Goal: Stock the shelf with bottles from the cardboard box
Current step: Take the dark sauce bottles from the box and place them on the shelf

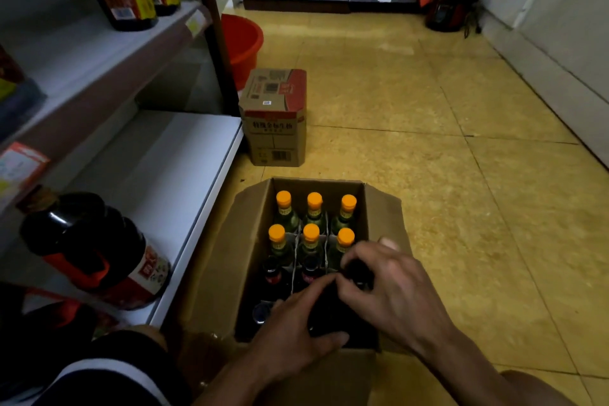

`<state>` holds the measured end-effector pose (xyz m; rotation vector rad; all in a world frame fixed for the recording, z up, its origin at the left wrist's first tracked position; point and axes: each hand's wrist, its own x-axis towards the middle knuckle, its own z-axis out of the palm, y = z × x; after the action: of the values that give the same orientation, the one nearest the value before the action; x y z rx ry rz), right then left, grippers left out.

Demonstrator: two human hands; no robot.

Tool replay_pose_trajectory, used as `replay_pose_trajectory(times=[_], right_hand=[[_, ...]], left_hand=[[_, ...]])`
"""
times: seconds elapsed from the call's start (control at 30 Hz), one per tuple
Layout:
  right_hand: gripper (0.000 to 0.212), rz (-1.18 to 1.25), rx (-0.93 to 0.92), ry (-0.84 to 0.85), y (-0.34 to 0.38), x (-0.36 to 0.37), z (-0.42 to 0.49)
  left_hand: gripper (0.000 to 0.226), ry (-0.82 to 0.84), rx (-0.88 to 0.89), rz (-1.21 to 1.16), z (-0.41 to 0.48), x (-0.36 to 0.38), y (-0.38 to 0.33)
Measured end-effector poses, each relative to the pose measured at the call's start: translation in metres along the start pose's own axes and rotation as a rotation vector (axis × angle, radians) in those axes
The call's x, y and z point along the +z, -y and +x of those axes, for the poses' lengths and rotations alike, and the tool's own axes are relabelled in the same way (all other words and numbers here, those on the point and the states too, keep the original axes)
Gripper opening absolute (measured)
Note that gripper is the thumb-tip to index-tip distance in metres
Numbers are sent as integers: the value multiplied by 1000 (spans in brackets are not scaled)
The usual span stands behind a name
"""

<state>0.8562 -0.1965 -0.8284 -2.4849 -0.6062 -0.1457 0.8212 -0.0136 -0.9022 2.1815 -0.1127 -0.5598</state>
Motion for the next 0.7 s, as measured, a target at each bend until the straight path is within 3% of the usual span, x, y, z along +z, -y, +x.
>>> replay_pose_trajectory(times=[0.2, 0.33, 0.4, 0.57, 0.7], right_hand=[[24, 175, -35, -203, 31, -27, 18], [18, 301, 11, -283, 56, -54, 36], [16, 378, 61, -288, 58, -62, 44], [44, 586, 229, -151, 43, -40, 33], [89, 661, 333, 91, 31, 12, 12]], left_hand=[[74, 7, 18, -205, 3, -5, -5], [89, 22, -3, -360, 7, -10, -10], [77, -7, 21, -402, 5, -13, -14], [66, -110, 48, -508, 3, -13, -13], [69, -218, 47, -569, 14, -11, -14]])
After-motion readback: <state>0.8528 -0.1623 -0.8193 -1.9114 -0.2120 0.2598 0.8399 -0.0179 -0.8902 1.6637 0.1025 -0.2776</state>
